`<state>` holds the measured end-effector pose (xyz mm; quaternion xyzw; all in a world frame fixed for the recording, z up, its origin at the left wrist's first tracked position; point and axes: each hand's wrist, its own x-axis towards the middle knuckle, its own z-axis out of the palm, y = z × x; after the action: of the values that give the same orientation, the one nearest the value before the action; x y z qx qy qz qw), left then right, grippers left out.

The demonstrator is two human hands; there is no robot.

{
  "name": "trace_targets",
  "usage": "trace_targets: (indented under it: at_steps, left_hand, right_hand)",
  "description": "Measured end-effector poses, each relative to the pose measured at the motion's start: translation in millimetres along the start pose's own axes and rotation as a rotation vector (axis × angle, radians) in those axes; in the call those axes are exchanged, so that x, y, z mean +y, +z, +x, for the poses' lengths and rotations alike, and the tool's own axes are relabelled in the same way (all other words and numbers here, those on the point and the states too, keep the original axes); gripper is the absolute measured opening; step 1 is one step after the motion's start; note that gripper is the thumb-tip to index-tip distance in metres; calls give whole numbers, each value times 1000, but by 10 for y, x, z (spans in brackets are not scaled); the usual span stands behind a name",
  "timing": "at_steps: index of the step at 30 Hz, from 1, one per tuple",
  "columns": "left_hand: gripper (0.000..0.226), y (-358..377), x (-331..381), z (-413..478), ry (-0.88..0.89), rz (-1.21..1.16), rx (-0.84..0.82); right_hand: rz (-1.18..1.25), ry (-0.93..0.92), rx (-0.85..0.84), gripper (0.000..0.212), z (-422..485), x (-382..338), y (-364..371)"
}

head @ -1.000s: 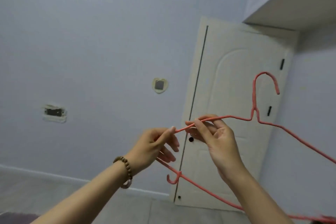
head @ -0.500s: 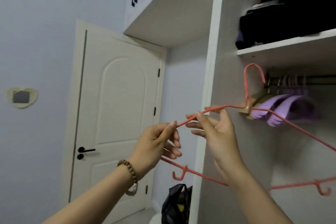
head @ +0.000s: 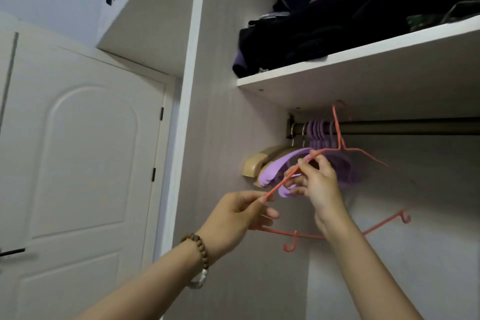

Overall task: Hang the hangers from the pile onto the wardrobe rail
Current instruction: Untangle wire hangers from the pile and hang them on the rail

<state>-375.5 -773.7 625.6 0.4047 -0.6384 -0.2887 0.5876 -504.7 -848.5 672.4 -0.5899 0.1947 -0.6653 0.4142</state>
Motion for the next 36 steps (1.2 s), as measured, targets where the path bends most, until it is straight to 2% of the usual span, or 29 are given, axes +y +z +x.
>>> trace_targets:
  at_steps: [4,7,9,14,22,26,29,33,36]
  left_hand:
    - [20,315,-71,353,-15,37,-59]
    - [21,500,-75,605,-3,82,-76]
    - [22,589,-77,749,1,110,-68]
    - [27,675,-131,946,-26,123,-32]
    - [25,573,-333,872,-58,224,31]
    - [20,469,-306,762,-86,202,47]
    - [14,349,-241,653,-69,185,64]
    - [9,137,-91,465,-32,185,110]
    - [19,-86,39,261,-4,204,141]
  right_hand:
    - [-129,-2,17,9,405,94,-347]
    - [-199,-28,44,21,651,103,-530]
    - [-215,-18,49,23,799,105,-608]
    - [-319,45,46,12,1068,250,-714]
    - [-330,140,-12,14,1028,583,-751]
    - [-339,127,42,33,950,660,-753]
    - [-470,67,97,58,833,666,-738]
    - [-576,-32,84,60,543,552,-603]
    - [-578,-106,66,60,294,412,-400]
